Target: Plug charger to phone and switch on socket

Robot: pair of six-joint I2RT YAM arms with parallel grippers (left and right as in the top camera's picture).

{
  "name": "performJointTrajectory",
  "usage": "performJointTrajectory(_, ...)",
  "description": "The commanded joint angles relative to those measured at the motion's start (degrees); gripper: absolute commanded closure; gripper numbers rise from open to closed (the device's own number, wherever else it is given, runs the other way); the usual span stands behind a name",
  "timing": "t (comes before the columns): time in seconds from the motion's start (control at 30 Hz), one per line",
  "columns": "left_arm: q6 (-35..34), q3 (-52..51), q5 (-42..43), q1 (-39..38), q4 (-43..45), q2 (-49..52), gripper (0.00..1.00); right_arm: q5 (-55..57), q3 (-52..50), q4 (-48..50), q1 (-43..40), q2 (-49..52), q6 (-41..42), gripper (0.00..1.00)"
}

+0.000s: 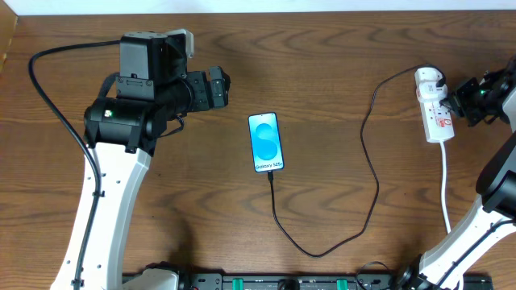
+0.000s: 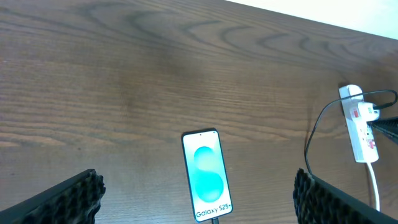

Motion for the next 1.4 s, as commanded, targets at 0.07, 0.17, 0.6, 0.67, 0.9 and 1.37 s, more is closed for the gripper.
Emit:
performJointTrajectory(0.07, 0.72, 0.26, -0.59, 0.04, -0.20, -0.59, 0.01, -7.39, -1.68, -0.37, 3.87, 2.32, 1.33, 0.99)
performJointTrajectory(0.17, 0.72, 0.26, -0.59, 0.04, -0.20, -0.59, 0.01, -6.16, -1.68, 1.46, 2.82, 2.12, 1.33, 0.99)
performJointTrajectory(0.6, 0.72, 0.26, -0.59, 0.04, -0.20, -0.59, 0.01, -7.50, -0.35, 1.14, -7.37, -15.74, -3.50, 0.99)
performJointTrajectory(0.67, 0.72, 0.26, -0.59, 0.04, -0.20, -0.59, 0.01, -8.04, -0.35, 0.07, -7.26, -20.00, -6.36, 0.99)
performJointTrajectory(0.9, 0.74, 0.26, -0.59, 0.04, -0.20, -0.59, 0.01, -9.40, -0.35, -8.87, 0.09, -35.01, -20.48, 0.98)
performJointTrajectory(1.37, 0.72, 0.26, -0.59, 0.04, -0.20, -0.59, 0.01, 5.22, -0.35, -28.72, 26.38, -52.94, -30.08, 0.18)
